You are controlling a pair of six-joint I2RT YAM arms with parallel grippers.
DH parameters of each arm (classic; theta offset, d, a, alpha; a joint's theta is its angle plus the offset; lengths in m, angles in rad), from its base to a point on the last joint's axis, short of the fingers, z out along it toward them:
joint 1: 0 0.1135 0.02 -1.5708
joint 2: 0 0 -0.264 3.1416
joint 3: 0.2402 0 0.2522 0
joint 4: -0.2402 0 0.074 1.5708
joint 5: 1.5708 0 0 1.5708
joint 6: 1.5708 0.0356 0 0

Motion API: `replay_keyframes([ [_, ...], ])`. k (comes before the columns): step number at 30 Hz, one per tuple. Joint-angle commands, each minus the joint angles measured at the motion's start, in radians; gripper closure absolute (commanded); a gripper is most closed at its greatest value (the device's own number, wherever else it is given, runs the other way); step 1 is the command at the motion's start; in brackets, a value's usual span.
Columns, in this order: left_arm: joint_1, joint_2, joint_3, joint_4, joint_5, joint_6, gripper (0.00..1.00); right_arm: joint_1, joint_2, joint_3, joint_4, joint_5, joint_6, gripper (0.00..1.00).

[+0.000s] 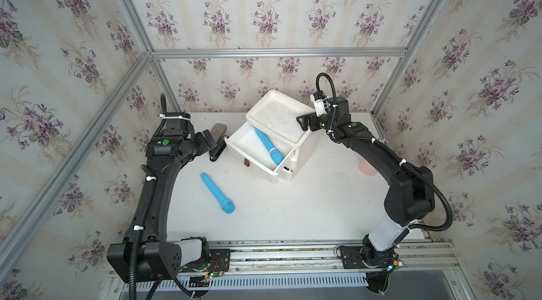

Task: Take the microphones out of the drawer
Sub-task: Place the microphone at the center of the board, then pick up the microphone from the drawer.

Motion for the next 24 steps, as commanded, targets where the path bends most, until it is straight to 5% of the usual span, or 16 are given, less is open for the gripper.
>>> replay_keyframes([
  [1,-0.008,0.014,0.043,-0.029,0.18,0.043,0.01,0.002,0.007,-0.027,-0.19,0.047,-0.08,0.0],
  [8,-0.109,0.052,0.123,-0.035,0.233,0.064,0.01,0.002,0.005,-0.036,-0.184,0.045,-0.082,0.0],
  [24,-0.441,0.269,0.272,-0.036,0.09,0.013,0.01,0.002,0.001,-0.041,-0.184,0.044,-0.089,0.0],
])
